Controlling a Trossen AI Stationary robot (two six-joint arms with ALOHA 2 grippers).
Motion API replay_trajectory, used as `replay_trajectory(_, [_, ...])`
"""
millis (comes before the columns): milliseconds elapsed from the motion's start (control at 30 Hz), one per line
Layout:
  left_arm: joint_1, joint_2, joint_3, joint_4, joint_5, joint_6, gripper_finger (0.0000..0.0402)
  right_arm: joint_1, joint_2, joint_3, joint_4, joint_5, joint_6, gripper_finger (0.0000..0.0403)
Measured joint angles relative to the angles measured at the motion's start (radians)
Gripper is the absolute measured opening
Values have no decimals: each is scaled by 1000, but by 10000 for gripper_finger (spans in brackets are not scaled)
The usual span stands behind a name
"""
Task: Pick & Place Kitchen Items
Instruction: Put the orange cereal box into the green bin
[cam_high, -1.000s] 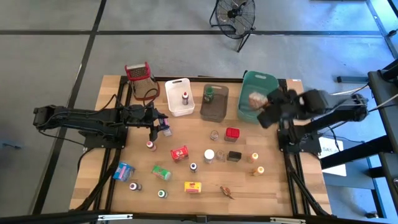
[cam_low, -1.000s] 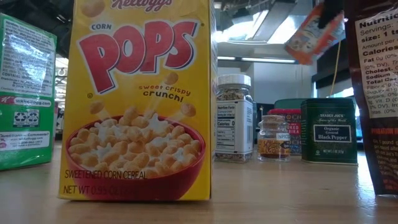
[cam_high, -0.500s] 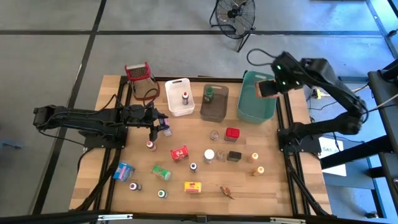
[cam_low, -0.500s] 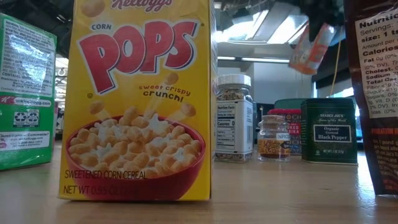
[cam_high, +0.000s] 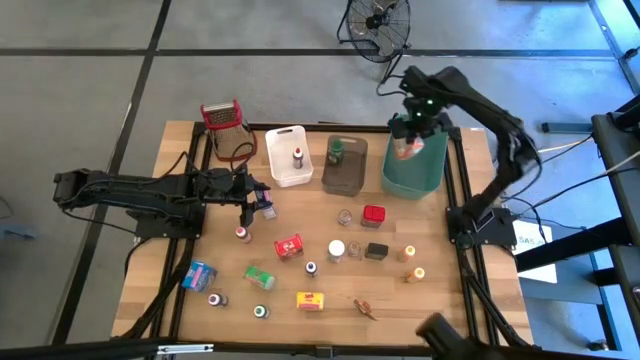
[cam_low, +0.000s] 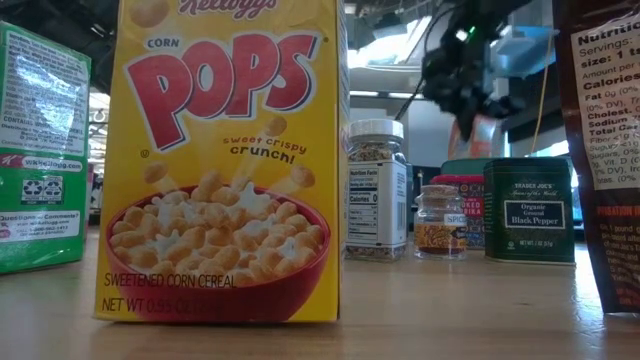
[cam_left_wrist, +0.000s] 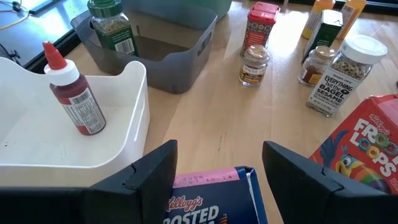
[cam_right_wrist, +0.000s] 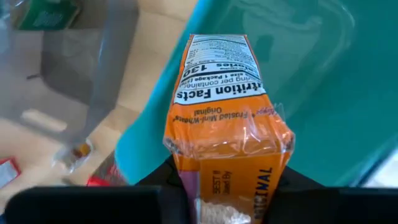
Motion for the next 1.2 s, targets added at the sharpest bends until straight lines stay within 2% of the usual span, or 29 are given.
replay_trajectory(267, [0, 0, 0, -1, 0, 9, 232, -45, 117, 0, 72, -51, 41, 88])
replay_trajectory(500, [0, 0, 0, -3, 0, 26, 232, -55, 111, 0, 55, -51, 43, 88])
replay_trajectory(733, [0, 0, 0, -2, 0, 26, 231, -83, 110, 0, 114, -14, 72, 88])
replay_trajectory(1200, [0, 0, 0, -22, 1, 19, 232, -107, 142, -35, 169, -19, 95, 88])
